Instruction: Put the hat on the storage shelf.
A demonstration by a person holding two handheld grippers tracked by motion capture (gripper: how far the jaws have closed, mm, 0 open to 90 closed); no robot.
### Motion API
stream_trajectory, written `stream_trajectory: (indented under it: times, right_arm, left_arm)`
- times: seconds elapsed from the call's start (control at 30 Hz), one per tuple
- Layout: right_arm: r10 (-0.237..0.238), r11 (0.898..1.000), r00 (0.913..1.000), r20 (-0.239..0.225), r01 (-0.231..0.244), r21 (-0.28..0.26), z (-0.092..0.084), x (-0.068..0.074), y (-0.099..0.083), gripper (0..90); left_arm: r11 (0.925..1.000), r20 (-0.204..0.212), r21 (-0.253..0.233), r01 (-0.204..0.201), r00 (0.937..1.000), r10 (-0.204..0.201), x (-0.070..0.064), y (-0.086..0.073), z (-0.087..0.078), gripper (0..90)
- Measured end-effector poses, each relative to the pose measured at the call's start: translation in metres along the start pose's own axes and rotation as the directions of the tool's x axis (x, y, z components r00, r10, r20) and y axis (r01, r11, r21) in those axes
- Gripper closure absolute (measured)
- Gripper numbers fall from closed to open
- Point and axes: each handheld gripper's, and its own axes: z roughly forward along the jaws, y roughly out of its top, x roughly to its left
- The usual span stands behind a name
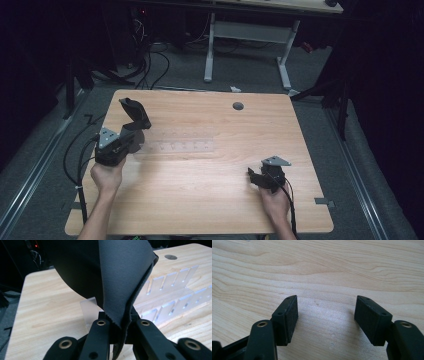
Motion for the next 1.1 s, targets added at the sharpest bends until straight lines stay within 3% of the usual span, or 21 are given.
stream_trajectory:
  times: [0.2, 0.3, 0.4, 0.53, 0.63, 0.8, 1.1]
  right_arm:
    - [0.001, 1.0, 1.0, 0.0, -0.001, 0.001, 0.0, 0.0, 0.0, 35.8]
    - [0.001, 1.0, 1.0, 0.0, -0.001, 0.001, 0.0, 0.0, 0.0, 35.8]
    - [0.001, 1.0, 1.0, 0.0, -0.001, 0.001, 0.0, 0.0, 0.0, 35.8]
    - [0.001, 1.0, 1.0, 0.0, -0.001, 0.001, 0.0, 0.0, 0.0, 35.8]
    - [-0.001, 1.0, 1.0, 0.0, 0.001, 0.0, 0.0, 0.0, 0.0, 35.8]
    - [-0.001, 1.0, 1.0, 0.001, 0.001, 0.0, 0.0, 0.0, 0.0, 35.7]
    - [0.0, 1.0, 1.0, 0.001, 0.0, 0.0, 0.0, 0.0, 0.0, 35.7]
  left_arm:
    - [0.9996, 0.01, 0.017, 0.025, 0.9996, -0.025, 0.003, -0.003, -0.004, 84.2]
    - [0.9975, 0.007, 0.03, 0.063, 0.998, -0.063, 0.009, -0.005, -0.006, 73.9]
    - [0.9933, -0.011, 0.058, 0.1, 0.995, -0.099, 0.015, -0.01, -0.011, 57.7]
    - [0.9882, -0.028, 0.088, 0.125, 0.992, -0.123, 0.023, -0.023, -0.024, 44.3]
    - [0.986, -0.045, 0.117, 0.119, 0.9924, -0.115, 0.028, -0.037, -0.035, 37.9]
    - [0.9828, -0.062, 0.152, 0.105, 0.9934, -0.097, 0.032, -0.056, -0.045, 34.6]
    - [0.9738, -0.078, 0.207, 0.094, 0.9938, -0.079, 0.028, -0.075, -0.045, 33.0]
